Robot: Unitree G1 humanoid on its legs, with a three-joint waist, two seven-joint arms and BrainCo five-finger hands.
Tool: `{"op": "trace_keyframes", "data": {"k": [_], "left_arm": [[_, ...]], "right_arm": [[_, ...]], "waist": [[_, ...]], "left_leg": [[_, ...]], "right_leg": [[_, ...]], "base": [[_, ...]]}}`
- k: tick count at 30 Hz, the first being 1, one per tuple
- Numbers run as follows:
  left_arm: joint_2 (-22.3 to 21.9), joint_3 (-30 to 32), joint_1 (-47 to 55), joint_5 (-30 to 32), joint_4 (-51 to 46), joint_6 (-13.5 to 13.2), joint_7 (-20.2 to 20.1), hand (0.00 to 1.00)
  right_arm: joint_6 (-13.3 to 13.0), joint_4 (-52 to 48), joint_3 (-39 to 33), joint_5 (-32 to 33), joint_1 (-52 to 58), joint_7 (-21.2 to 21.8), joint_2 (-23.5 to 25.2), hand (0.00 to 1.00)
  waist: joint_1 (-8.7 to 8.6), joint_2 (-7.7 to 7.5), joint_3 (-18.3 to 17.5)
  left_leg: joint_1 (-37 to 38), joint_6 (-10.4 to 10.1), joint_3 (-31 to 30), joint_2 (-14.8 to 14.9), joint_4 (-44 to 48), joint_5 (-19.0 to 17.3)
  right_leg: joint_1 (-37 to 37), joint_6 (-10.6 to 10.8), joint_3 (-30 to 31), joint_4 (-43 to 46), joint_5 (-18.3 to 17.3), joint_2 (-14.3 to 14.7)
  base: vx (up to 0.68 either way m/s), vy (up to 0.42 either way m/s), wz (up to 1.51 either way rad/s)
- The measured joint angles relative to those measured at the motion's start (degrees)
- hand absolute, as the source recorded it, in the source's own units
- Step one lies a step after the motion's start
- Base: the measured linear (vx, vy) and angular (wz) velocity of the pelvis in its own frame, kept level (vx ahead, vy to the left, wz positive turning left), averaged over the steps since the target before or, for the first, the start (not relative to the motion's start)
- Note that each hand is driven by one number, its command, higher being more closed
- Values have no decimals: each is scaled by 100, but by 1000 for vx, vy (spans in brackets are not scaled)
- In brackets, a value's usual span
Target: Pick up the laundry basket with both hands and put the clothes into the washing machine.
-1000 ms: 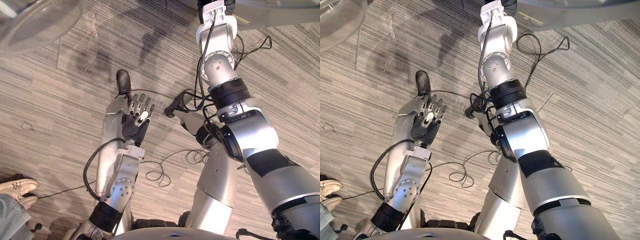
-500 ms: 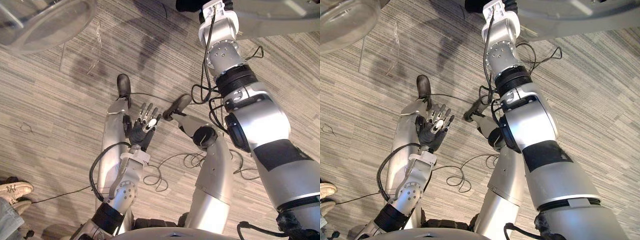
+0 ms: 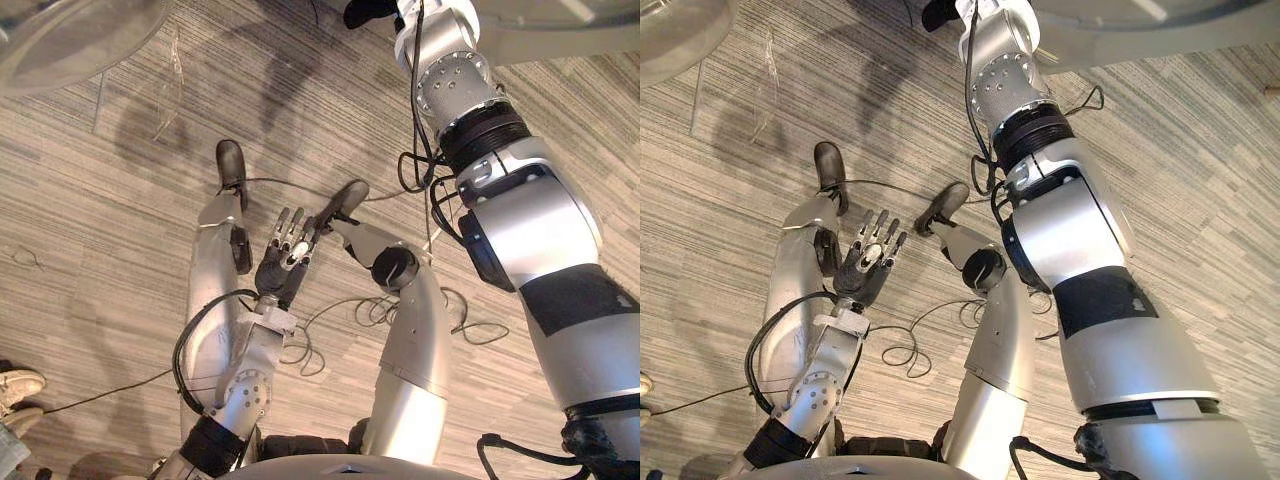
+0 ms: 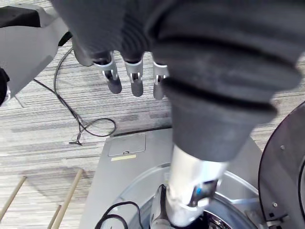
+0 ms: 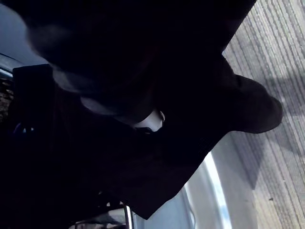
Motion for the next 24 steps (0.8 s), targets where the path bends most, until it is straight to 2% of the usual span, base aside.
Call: {"op": "trace_keyframes", "data": {"k": [5,12,17,20,22,24], "left_arm": [[12,-23,104,0,-118,-12,51,0],[-59,-79,67,0,207,-19,169,0],[-84,-87,-397,-19,1101,-23,204,0],[-110,-42,-587,-76,1450,-5,226,0],[-116,17,-623,-110,1477,-7,227,0],[-116,31,-676,-207,1478,-14,229,0]], "right_arm": [[-215,-65,-51,-190,1,10,105,100],[-421,-68,-716,-1099,128,56,660,100],[-874,-798,-1111,-1716,532,391,840,100],[-1033,-1193,-1402,-1913,525,535,819,100],[-1044,-1460,-1452,-1902,527,522,753,100],[-1080,-2168,-1488,-1888,536,512,602,100]], "waist": [[-37,-15,7],[-162,-15,7],[-151,-23,2],[-145,-45,-13],[-166,-47,-14],[-166,-47,-14]], "left_leg": [[-81,46,50,24,7,32],[-10,58,83,77,23,25],[544,26,255,119,-406,54],[812,26,296,132,-710,59],[892,26,300,133,-819,58],[926,26,299,144,-887,59]], "right_leg": [[-109,19,34,-2,38,1],[-48,39,63,-77,108,57],[368,120,70,-454,155,142],[619,255,-19,-784,236,222],[722,293,-104,-904,258,227],[752,347,-112,-984,291,269]], "base": [[-15,10,-4],[-29,17,-6],[-64,6,-2],[-55,11,-11],[-38,7,-2],[-29,-5,-4]]}}
